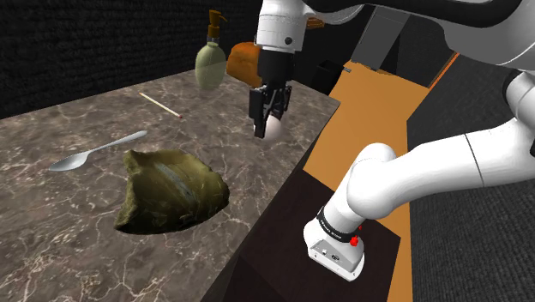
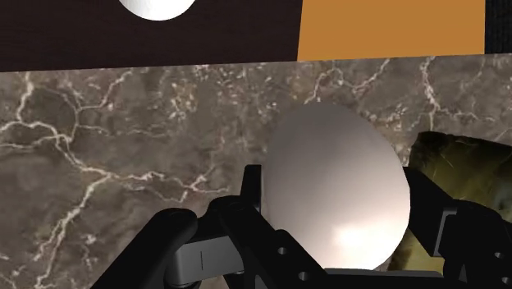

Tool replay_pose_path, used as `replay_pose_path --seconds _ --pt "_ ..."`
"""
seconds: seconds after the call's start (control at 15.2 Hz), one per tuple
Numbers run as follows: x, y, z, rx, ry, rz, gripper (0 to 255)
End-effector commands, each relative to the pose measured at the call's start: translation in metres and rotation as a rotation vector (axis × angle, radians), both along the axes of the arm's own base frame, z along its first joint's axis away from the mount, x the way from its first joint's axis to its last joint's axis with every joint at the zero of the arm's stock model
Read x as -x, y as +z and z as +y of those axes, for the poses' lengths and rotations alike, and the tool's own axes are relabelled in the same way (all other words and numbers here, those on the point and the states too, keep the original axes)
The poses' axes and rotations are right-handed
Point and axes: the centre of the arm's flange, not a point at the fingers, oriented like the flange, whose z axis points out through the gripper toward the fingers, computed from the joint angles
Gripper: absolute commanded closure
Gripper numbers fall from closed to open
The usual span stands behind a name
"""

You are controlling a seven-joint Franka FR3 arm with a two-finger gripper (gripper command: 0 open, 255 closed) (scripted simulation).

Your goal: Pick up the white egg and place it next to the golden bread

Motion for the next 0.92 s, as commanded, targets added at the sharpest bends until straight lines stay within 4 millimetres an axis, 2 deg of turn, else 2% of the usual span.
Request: replay_pose_path --seconds 0.0,0.86 --pt "0.0 0.011 0.0 0.0 0.0 0.0 255" --pt "0.0 0.079 0.0 0.0 0.0 0.0 255"
